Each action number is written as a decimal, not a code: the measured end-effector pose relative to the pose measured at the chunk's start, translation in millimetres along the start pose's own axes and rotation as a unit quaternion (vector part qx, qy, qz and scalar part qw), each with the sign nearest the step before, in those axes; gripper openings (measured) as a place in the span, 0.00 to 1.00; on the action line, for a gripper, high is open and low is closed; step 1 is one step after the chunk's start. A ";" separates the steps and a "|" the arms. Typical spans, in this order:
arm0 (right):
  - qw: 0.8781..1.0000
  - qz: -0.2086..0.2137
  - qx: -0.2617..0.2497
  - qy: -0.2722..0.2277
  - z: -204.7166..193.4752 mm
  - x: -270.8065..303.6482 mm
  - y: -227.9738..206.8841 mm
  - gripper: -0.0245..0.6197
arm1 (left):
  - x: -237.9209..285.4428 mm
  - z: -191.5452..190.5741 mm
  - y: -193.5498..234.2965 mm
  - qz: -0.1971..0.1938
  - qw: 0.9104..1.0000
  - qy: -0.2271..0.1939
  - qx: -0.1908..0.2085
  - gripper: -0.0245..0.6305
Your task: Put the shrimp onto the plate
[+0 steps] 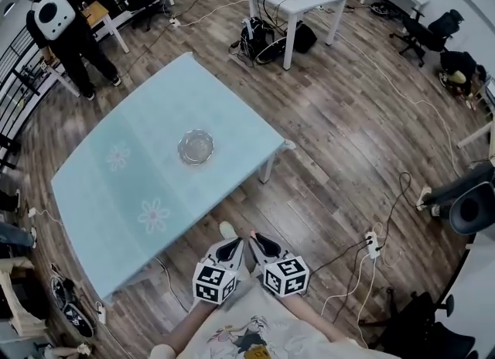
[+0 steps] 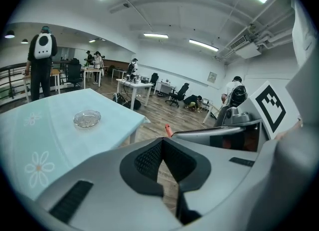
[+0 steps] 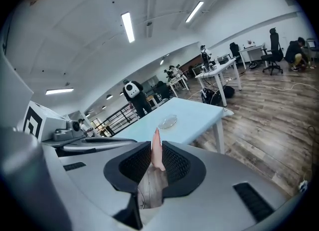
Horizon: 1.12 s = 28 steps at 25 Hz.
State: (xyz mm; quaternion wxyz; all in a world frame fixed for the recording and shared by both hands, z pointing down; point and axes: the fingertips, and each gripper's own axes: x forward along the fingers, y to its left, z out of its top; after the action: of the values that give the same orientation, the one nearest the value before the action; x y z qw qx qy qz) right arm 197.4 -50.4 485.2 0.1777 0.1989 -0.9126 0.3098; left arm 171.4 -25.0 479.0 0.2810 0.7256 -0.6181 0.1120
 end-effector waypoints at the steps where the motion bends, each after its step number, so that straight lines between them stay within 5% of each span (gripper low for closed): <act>1: 1.000 0.000 -0.001 -0.001 8.1 7.8 -2.4 0.17 | 4.2 8.2 10.7 0.003 1.000 -0.004 -0.003 0.05; 16: 0.998 0.020 -0.066 -0.007 124.4 174.8 28.5 0.17 | 25.1 115.2 193.8 0.030 0.997 -0.066 -0.024 0.05; 28: 0.995 0.041 -0.092 0.002 145.6 243.8 36.6 0.17 | 34.5 115.3 264.4 0.067 0.993 -0.074 -0.063 0.05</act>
State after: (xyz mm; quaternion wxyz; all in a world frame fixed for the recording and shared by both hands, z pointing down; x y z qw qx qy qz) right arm -58.3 -178.0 467.7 0.1841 0.1432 -0.9443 0.2321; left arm -96.4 -137.4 473.6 0.2720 0.6693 -0.6904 0.0375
